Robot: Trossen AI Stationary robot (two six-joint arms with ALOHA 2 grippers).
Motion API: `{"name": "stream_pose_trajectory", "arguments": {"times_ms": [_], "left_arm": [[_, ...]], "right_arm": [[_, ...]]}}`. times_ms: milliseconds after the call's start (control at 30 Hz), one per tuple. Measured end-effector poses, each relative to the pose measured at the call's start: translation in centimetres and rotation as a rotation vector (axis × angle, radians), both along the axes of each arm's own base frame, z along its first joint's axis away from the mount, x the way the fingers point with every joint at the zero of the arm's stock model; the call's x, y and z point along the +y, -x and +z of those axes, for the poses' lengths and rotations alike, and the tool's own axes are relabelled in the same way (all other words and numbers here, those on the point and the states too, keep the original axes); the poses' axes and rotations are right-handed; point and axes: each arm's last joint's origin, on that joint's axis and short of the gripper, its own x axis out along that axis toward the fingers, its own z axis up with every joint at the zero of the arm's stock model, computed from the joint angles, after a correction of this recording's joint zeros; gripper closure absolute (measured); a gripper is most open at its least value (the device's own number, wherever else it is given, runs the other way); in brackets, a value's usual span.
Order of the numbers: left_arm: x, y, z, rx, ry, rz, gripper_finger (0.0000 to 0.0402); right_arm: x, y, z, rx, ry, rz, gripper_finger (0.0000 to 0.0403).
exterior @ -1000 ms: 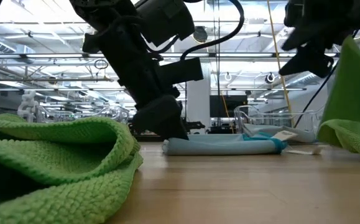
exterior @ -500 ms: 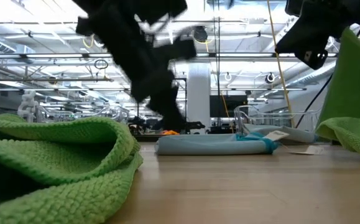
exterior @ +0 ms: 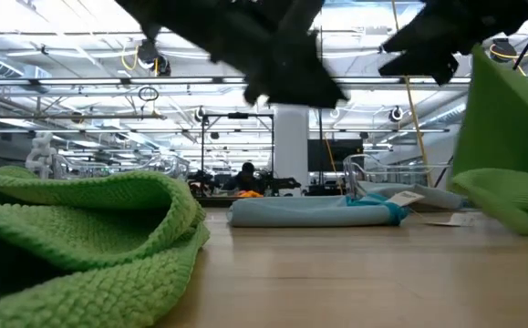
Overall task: Fold microfiber towels
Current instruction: Put the folded blue microfiber cloth into the right transparent bin
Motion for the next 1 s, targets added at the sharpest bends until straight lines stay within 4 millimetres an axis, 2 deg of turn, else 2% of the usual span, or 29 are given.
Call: {"name": "stream_pose_trajectory", "arguments": {"times_ms": [100,200,333,533,600,667,867,1000], "left_arm": [[0.3,-1.3,0.1,-0.157,0.017,-0.043,0.0216],[0.7,-2.3,-0.9,-0.236,0.046,-0.061,0.0186],[0.8,-4.4,-1.0,-0.308,0.038,-0.051,0.0151],[1.4,-8.5,-0.3,-0.370,-0.047,-0.050,0.0136],[1.8,-9.4,0.1,-0.386,-0.070,-0.042,0.0151],[2.0,-9.7,0.3,-0.391,-0.079,-0.040,0.0185],[1.8,-9.7,-0.2,-0.361,-0.095,-0.079,0.0376],[1.3,-9.8,-1.1,-0.324,-0.051,-0.081,0.0389]], "right_arm": [[0.0,-0.2,0.4,-0.032,0.071,0.011,0.0164],[0.0,-0.4,1.1,-0.086,0.122,-0.004,0.0158],[-0.3,-0.7,1.7,-0.148,0.160,-0.071,0.0159],[-0.5,-1.2,2.3,-0.217,0.140,-0.086,0.0160],[-0.5,-1.2,2.3,-0.220,0.150,-0.084,0.0160],[-0.5,-1.2,2.4,-0.224,0.151,-0.081,0.0160],[-0.6,-0.6,2.7,-0.211,0.180,-0.037,0.0160],[-0.8,0.1,2.9,-0.197,0.192,-0.015,0.0160]]}}
